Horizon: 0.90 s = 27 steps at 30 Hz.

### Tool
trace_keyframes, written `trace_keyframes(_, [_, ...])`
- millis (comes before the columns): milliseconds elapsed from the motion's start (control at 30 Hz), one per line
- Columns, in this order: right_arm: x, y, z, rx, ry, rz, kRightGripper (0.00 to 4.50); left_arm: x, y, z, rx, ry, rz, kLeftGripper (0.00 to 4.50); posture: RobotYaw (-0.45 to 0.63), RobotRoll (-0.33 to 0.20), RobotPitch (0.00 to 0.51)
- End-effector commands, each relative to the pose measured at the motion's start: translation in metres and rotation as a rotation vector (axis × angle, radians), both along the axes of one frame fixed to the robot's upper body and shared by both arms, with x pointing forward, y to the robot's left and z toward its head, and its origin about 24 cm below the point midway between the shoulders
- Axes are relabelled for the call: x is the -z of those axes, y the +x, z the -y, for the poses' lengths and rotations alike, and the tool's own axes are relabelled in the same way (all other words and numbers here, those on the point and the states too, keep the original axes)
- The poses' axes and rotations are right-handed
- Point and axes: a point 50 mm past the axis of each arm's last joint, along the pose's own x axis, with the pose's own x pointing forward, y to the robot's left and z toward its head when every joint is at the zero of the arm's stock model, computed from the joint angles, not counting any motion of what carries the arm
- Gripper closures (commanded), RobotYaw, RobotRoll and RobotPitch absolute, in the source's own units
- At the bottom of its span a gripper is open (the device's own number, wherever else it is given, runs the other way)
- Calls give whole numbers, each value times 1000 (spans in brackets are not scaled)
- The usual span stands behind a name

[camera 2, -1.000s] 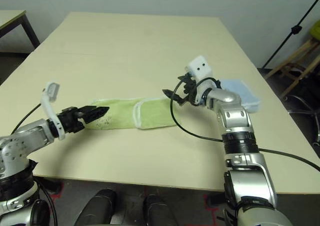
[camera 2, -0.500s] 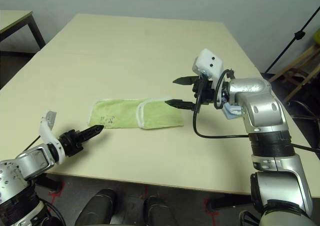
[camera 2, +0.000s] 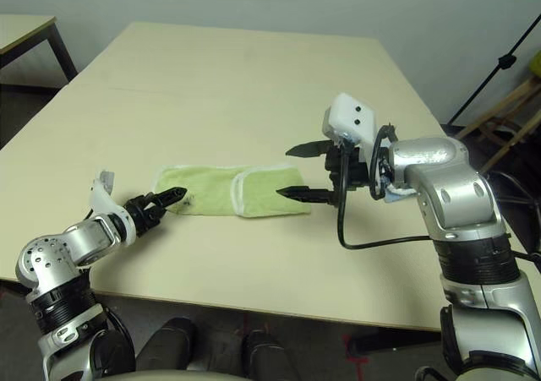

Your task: Fold the towel and set it aside.

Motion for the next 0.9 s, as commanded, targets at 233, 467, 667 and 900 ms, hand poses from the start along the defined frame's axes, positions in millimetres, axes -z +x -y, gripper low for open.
trace_keyframes(233, [2, 1, 2, 7, -8, -1, 0, 2, -10, -6, -40, 9, -3, 4119, 102, 0, 126])
trace_keyframes(467, [5, 3, 2, 10, -9, 2, 0, -14, -29, -23, -49, 69, 55, 4475, 120, 0, 125])
trace_keyframes(667, [8, 4, 6, 18, -12, -2, 0, -31, -30, -43, -61, 139, 167, 4475, 128, 0, 123])
trace_keyframes(900, [9, 5, 11, 34, -21, 0, 0, -65, -21, -32, 168, 299, 400, 4475, 127, 0, 119])
